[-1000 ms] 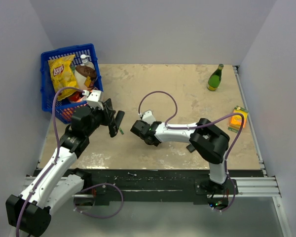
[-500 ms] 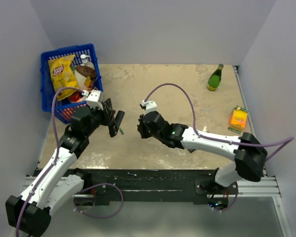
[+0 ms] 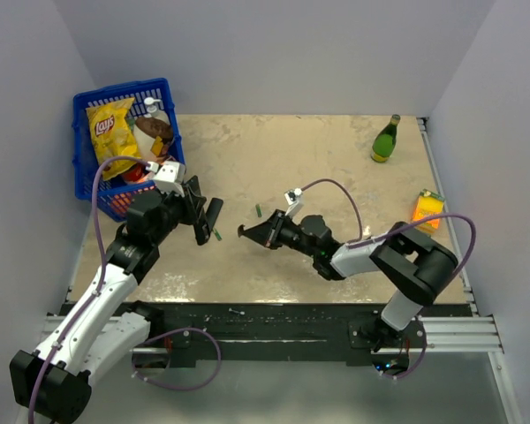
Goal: Load the batteries into the remote control
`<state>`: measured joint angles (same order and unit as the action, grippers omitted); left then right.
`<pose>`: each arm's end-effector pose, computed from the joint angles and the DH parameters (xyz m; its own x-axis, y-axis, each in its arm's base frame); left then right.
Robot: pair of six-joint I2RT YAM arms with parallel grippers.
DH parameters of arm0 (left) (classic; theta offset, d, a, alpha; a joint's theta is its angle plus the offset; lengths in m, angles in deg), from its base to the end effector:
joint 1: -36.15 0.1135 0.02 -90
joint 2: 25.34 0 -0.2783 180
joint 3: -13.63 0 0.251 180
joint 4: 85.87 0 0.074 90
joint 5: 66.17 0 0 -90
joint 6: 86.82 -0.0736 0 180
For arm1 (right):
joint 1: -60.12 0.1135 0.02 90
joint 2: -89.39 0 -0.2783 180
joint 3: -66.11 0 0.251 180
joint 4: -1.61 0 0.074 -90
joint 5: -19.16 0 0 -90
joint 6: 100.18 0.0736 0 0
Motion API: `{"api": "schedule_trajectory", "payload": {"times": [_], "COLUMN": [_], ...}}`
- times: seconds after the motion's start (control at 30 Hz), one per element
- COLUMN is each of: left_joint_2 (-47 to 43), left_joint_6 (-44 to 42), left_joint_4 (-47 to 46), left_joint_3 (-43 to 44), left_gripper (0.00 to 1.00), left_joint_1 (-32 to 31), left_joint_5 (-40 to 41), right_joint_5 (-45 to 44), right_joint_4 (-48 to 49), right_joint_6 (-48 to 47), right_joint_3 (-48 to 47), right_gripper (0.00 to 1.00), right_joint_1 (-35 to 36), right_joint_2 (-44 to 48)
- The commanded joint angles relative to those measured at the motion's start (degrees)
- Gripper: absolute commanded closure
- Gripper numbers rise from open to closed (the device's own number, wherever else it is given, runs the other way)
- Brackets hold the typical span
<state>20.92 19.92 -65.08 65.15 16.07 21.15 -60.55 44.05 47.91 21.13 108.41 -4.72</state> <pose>0.2051 -0.0786 0.2981 -0.3518 -0.1777 -0.9191 0.2965 0.9101 -0.2895 0.2228 0.2697 0.1842 -0.7647 0.3973 -0.5073 -0.3849 0.3499 0.8541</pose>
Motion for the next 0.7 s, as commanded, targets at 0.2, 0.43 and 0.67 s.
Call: {"api": "schedule_trajectory", "payload": {"times": [0.2,0.43,0.67], "left_joint_2": [-0.47,-0.21,0.06], "left_joint_6": [-1.09,-1.09,-1.0], "left_joint_4": [-2.83,-2.83,-2.83], "left_joint_3": [0.1,0.01,0.01], "left_gripper": [1.0,1.0,1.0], "left_joint_1": [-0.14,-0.05,-0.14], "left_joint_5": [0.57,0.39,0.13], "right_joint_5": [2.81,1.59,-1.4], "right_joint_4": [41.53,48.14,42.36], "right_joint_6": [16.78,18.65,17.86], "right_joint_3": [7.25,10.94,15.51], "right_gripper": [1.0,1.0,0.6], "right_joint_1": [-3.73,-4.87,-6.02], "right_joint_2": [-15.04,-22.36,-19.28]}}
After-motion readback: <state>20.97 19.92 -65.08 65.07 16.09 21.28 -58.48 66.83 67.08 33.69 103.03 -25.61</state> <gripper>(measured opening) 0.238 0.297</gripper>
